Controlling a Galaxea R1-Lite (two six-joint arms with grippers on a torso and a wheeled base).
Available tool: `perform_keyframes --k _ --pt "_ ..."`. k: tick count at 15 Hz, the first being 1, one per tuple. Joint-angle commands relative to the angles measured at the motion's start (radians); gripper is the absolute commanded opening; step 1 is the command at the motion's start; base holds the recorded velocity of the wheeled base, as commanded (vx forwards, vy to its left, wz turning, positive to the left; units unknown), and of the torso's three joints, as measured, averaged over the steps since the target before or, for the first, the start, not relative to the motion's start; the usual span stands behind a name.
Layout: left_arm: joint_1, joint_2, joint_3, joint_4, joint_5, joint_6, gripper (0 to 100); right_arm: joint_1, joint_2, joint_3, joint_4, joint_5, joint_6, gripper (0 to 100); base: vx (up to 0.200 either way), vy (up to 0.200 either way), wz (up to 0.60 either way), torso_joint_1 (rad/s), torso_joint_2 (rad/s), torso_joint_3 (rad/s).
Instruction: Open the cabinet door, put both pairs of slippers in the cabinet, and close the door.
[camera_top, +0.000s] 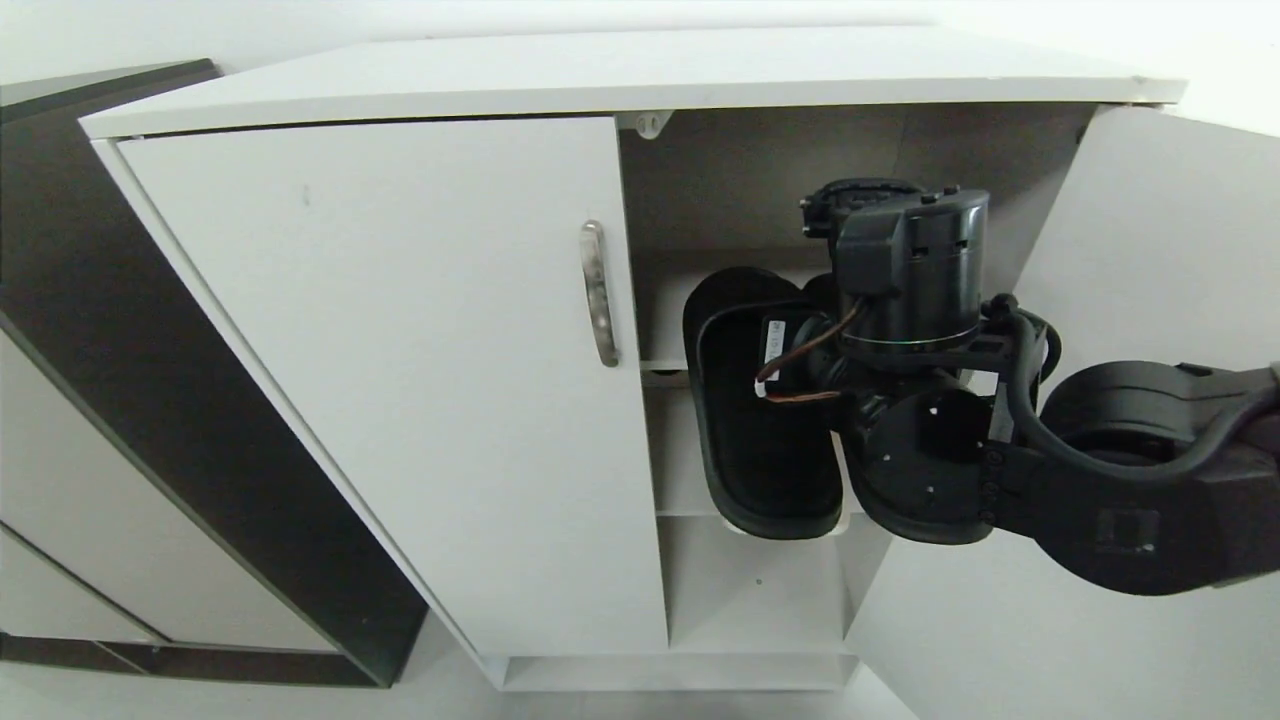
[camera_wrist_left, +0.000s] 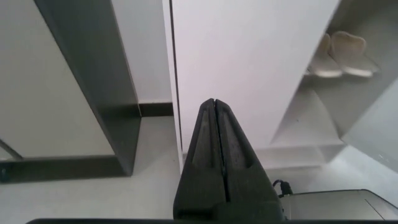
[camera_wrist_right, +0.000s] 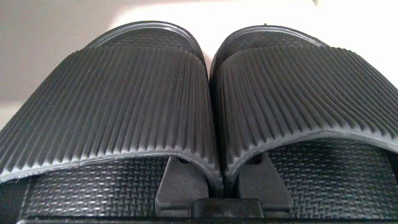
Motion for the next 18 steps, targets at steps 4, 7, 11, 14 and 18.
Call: perform_keyframes --k 4,7,11,14,18 --pt "0.000 0.000 0.000 0.000 0.000 0.000 0 -0.005 0.048 0.010 -0.045 -0.001 0.005 0 0.150 0.000 0.00 0.002 0.01 0.002" --pt "0.000 0.000 0.000 0.000 0.000 0.000 0 -0.005 0.042 0.015 -0.061 -0.001 0.000 0 0.000 0.000 0.00 0.000 0.00 0.000" --pt "0.000 0.000 0.000 0.000 0.000 -0.002 0 -0.041 0.058 0.001 -0.074 0.008 -0.049 0 0.000 0.000 0.00 0.000 0.00 0.000" --pt "0.000 0.000 0.000 0.000 0.000 -0.002 0 -0.093 0.099 -0.051 -0.118 0.048 -0.095 0 0.000 0.000 0.00 0.000 0.00 0.000" --pt "0.000 0.000 0.000 0.001 0.002 -0.002 0 -0.145 0.189 -0.197 -0.114 0.072 -0.116 0 0.000 0.000 0.00 0.000 0.00 0.000"
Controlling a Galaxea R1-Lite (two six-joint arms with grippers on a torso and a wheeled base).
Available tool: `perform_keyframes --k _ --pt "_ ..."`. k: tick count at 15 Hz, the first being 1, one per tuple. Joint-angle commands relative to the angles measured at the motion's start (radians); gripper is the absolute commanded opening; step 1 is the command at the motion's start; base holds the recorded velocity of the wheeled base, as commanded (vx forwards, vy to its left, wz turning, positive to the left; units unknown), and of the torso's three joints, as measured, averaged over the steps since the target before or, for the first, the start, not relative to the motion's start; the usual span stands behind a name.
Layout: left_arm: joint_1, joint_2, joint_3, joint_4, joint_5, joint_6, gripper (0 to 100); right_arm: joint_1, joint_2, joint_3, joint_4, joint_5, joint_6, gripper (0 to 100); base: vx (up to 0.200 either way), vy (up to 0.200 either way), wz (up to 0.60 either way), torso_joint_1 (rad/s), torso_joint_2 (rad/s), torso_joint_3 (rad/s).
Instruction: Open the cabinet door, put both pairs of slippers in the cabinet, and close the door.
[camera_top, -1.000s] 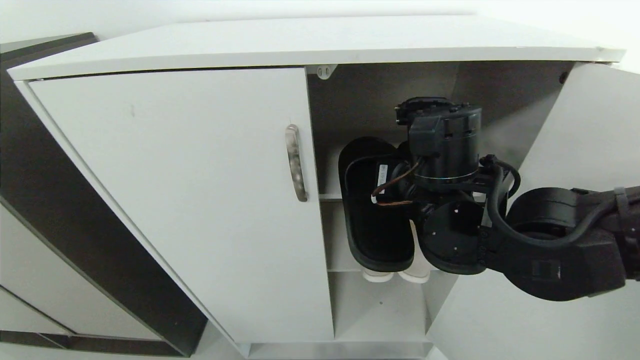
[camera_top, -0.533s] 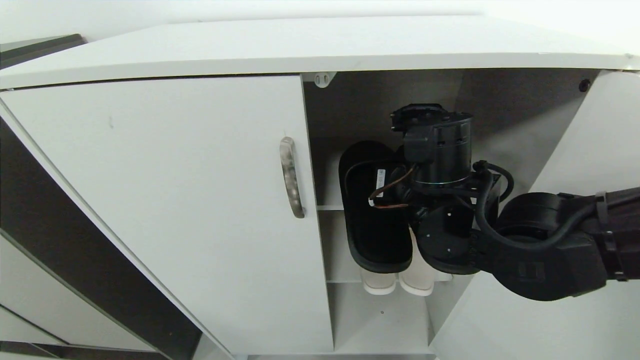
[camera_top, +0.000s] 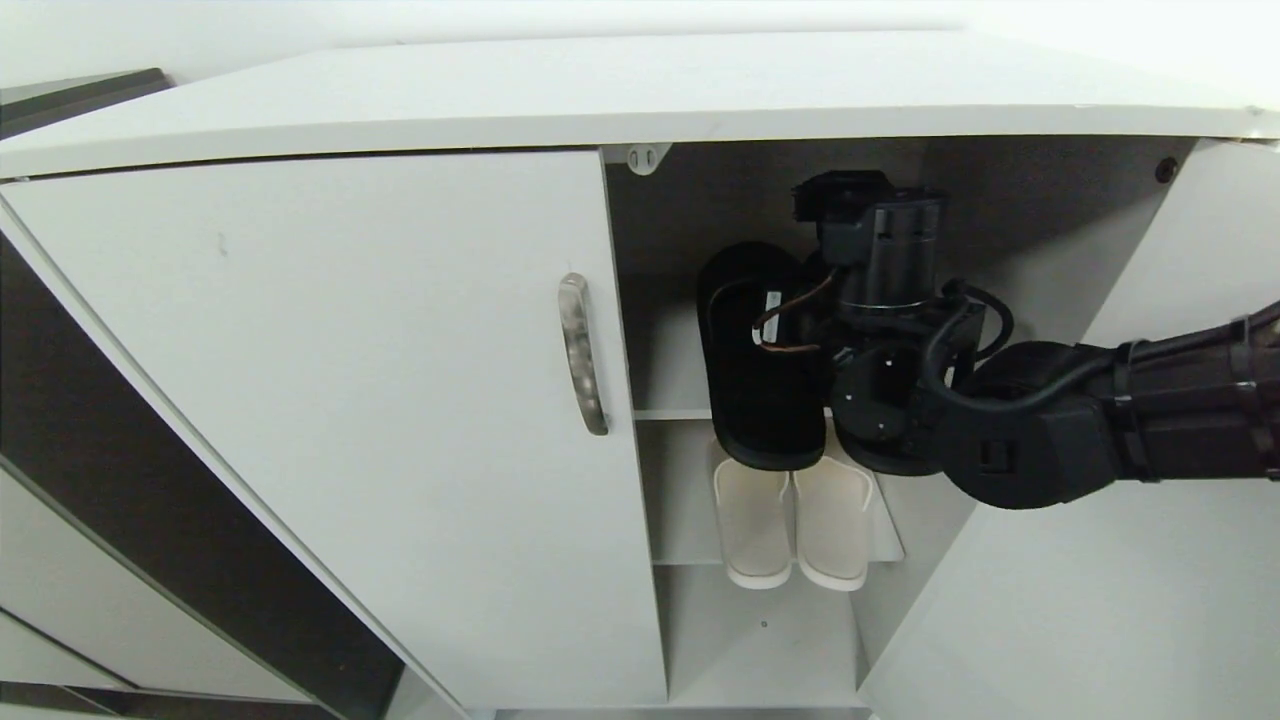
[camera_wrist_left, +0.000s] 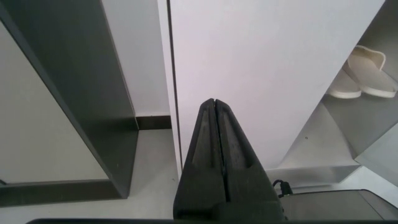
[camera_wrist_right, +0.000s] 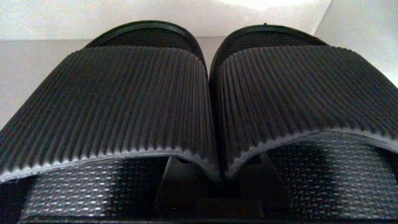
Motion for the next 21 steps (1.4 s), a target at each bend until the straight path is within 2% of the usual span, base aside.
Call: perform_keyframes --k 1,3,9,10,14,17,21 --pt "0.001 0.000 0.000 0.000 -0.001 0.000 0 -0.028 0.067 -0.075 0.003 0.005 -0.012 0 0.000 0.000 0.00 0.000 0.00 0.000" --pt "0.001 0.000 0.000 0.000 0.001 0.000 0 -0.048 0.124 -0.143 0.010 0.010 -0.024 0 0.000 0.000 0.00 0.000 0.00 0.000" --pt "0.001 0.000 0.000 0.000 0.001 0.000 0 -0.063 0.138 -0.194 0.087 0.013 -0.021 0 0.000 0.000 0.00 0.000 0.00 0.000" --pt "0.001 0.000 0.000 0.001 0.001 0.000 0 -0.063 0.142 -0.197 0.087 0.013 -0.020 100 0.000 0.000 0.00 0.000 0.00 0.000" --pt "0.001 0.000 0.000 0.000 0.001 0.000 0 -0.056 0.139 -0.183 0.087 0.013 -0.018 100 0.000 0.000 0.00 0.000 0.00 0.000" --pt "0.001 0.000 0.000 0.000 -0.001 0.000 0 -0.008 0.015 -0.042 0.078 0.017 -0.012 100 0.000 0.000 0.00 0.000 0.00 0.000" --pt "0.001 0.000 0.000 0.000 -0.001 0.001 0 0.070 -0.194 0.178 0.062 0.129 0.042 100 0.000 0.000 0.00 0.000 0.00 0.000"
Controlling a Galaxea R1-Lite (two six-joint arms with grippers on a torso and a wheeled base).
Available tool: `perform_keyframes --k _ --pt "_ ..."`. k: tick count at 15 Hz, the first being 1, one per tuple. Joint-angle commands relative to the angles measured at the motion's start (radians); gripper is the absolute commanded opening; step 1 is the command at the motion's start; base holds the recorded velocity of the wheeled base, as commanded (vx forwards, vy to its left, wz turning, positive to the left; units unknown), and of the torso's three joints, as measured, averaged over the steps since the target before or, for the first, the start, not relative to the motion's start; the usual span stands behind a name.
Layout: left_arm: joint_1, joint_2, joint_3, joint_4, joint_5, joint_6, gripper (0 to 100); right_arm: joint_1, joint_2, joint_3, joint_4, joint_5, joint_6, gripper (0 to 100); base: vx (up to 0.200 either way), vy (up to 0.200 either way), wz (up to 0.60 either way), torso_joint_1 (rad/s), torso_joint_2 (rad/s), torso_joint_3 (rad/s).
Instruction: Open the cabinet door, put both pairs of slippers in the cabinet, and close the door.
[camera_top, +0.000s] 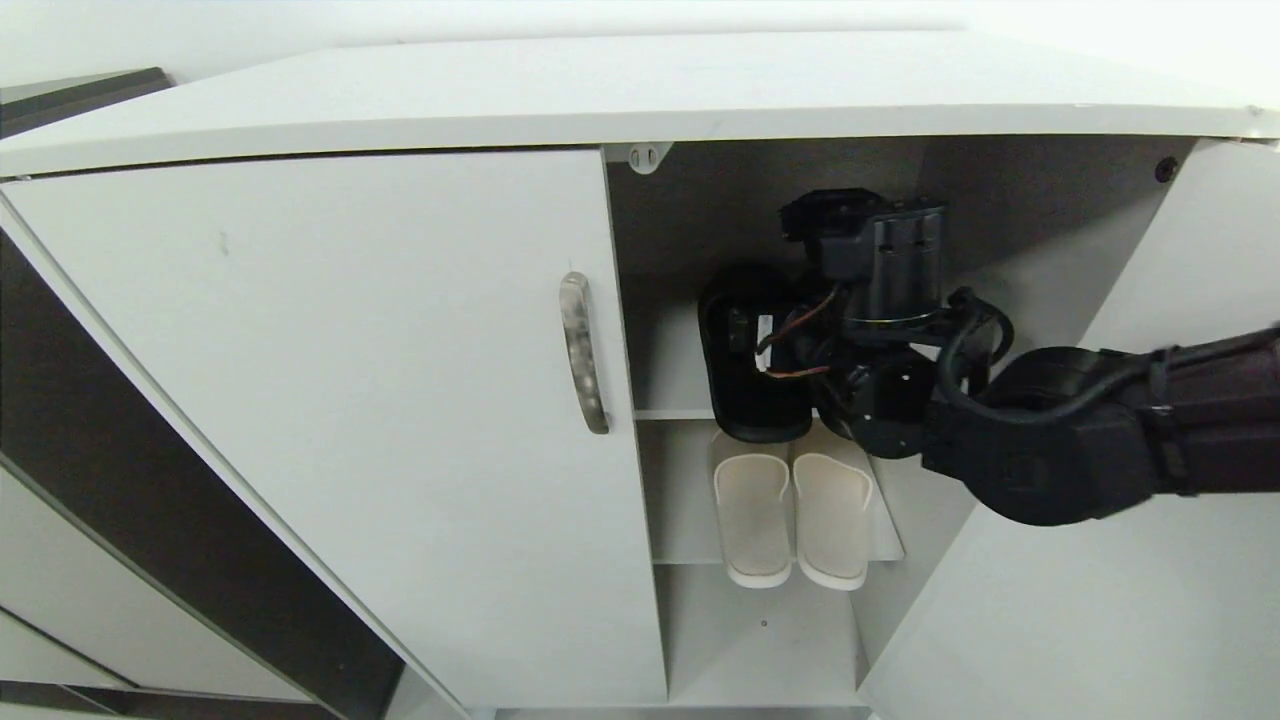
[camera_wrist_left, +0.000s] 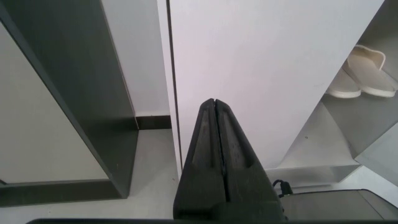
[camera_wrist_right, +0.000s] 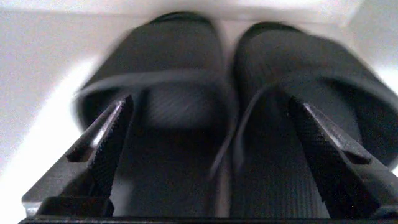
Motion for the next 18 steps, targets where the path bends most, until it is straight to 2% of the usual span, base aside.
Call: perform_keyframes --k 1,2,3,6,9,18 --pt "0.000 0.000 0.000 0.000 -0.001 0.000 0 0.060 -0.184 0.166 -0.016 0.061 0.027 100 0.000 0.000 0.00 0.000 0.00 0.000" --pt "0.000 0.000 0.000 0.001 -0.001 0.000 0 0.076 -0.219 0.230 -0.024 0.074 0.031 100 0.000 0.000 0.00 0.000 0.00 0.000" --pt "0.000 0.000 0.000 0.000 -0.001 0.000 0 0.091 -0.239 0.297 -0.041 0.075 0.037 0 0.000 0.000 0.00 0.000 0.00 0.000" --pt "0.000 0.000 0.000 0.000 -0.001 0.000 0 0.097 -0.245 0.432 -0.191 0.064 0.040 0 0.000 0.000 0.00 0.000 0.00 0.000" --pt "0.000 0.000 0.000 0.001 -0.001 0.000 0 0.096 -0.246 0.498 -0.263 0.067 0.041 0 0.000 0.000 0.00 0.000 0.00 0.000" --pt "0.000 0.000 0.000 0.001 -0.001 -0.001 0 0.102 -0.263 0.517 -0.266 0.058 0.038 0 -0.200 0.000 0.00 0.002 0.00 0.002"
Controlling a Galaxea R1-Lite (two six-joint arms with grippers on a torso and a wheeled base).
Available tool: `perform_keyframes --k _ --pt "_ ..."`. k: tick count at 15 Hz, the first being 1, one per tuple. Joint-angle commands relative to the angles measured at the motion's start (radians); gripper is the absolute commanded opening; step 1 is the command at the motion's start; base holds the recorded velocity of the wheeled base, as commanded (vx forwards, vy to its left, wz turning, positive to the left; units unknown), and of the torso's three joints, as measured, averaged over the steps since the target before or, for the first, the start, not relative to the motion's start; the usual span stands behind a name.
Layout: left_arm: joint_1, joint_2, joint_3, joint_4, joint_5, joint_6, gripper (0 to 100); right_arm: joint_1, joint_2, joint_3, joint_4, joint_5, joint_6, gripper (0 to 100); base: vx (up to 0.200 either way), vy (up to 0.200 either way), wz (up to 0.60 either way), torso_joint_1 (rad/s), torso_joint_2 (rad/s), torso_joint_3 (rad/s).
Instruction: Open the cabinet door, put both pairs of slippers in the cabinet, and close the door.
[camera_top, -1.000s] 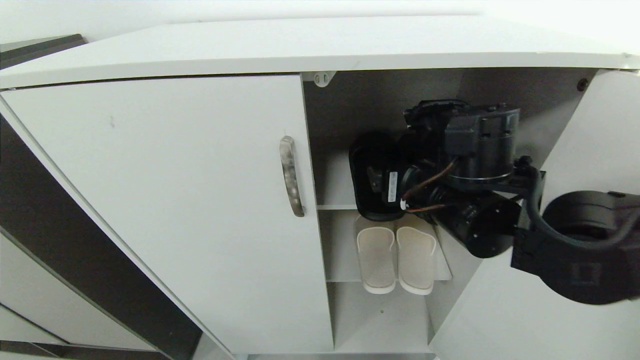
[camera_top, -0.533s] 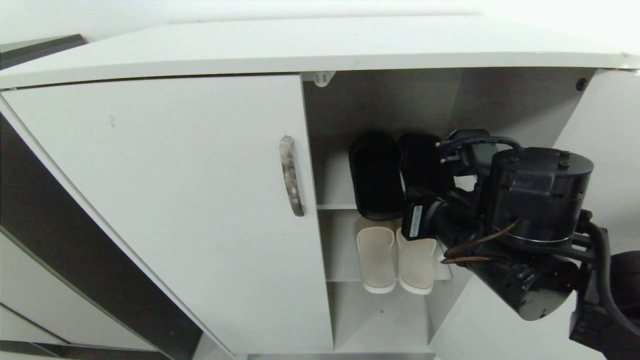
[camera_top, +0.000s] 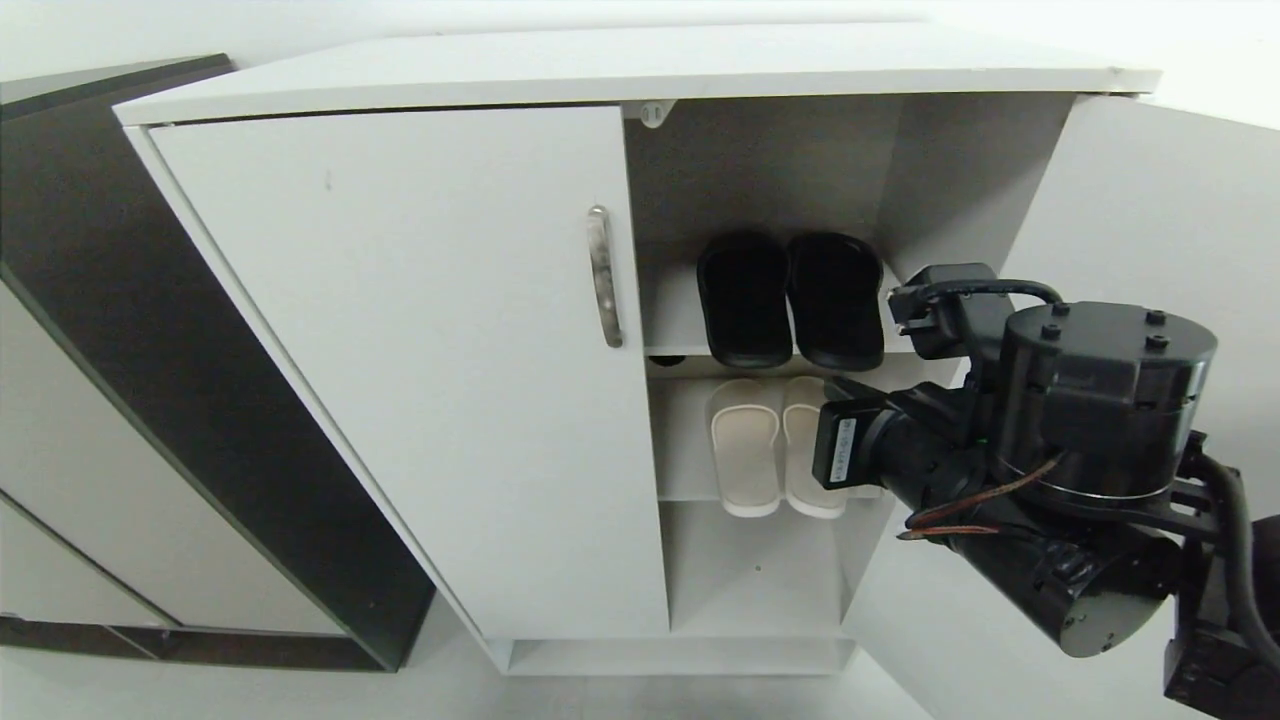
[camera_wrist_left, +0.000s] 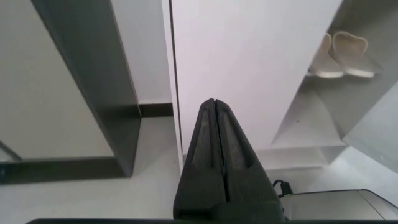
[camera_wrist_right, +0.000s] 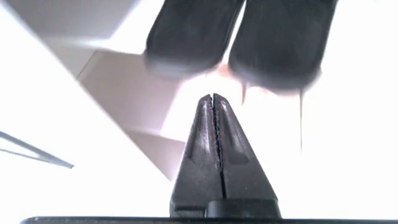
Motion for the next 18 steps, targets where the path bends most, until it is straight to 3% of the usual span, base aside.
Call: perform_keyframes --k 1,12,18 --pt "0.000 0.000 0.000 0.000 0.000 -0.001 0 0.000 -0.003 0.011 -0.001 0.003 0.000 0 -0.200 0.000 0.00 0.002 0.00 0.002" --pt "0.000 0.000 0.000 0.000 0.000 -0.001 0 -0.001 0.001 0.043 -0.013 0.003 0.003 0 -0.200 0.000 0.00 0.003 0.00 0.001" --pt "0.000 0.000 0.000 0.000 0.000 0.000 0 -0.049 0.015 0.070 -0.100 0.004 -0.011 0 0.000 0.000 0.00 0.000 0.00 0.000"
